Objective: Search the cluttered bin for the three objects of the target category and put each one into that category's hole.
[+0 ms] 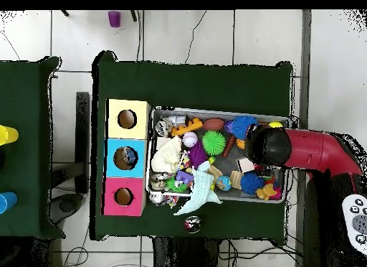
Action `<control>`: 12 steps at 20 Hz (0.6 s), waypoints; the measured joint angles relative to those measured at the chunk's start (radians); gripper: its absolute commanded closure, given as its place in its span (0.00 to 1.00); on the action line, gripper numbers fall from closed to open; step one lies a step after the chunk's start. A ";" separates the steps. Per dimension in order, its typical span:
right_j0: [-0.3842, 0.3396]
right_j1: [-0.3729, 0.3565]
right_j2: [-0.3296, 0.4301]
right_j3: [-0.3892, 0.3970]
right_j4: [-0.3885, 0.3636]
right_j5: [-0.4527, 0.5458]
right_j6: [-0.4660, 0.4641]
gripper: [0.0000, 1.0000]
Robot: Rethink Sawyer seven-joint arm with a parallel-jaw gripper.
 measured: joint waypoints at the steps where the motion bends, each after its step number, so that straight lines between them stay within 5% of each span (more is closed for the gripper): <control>1: 0.001 0.007 0.001 -0.016 0.000 0.011 0.000 0.00; 12: 0.022 0.088 0.002 -0.155 0.000 0.075 0.000 0.00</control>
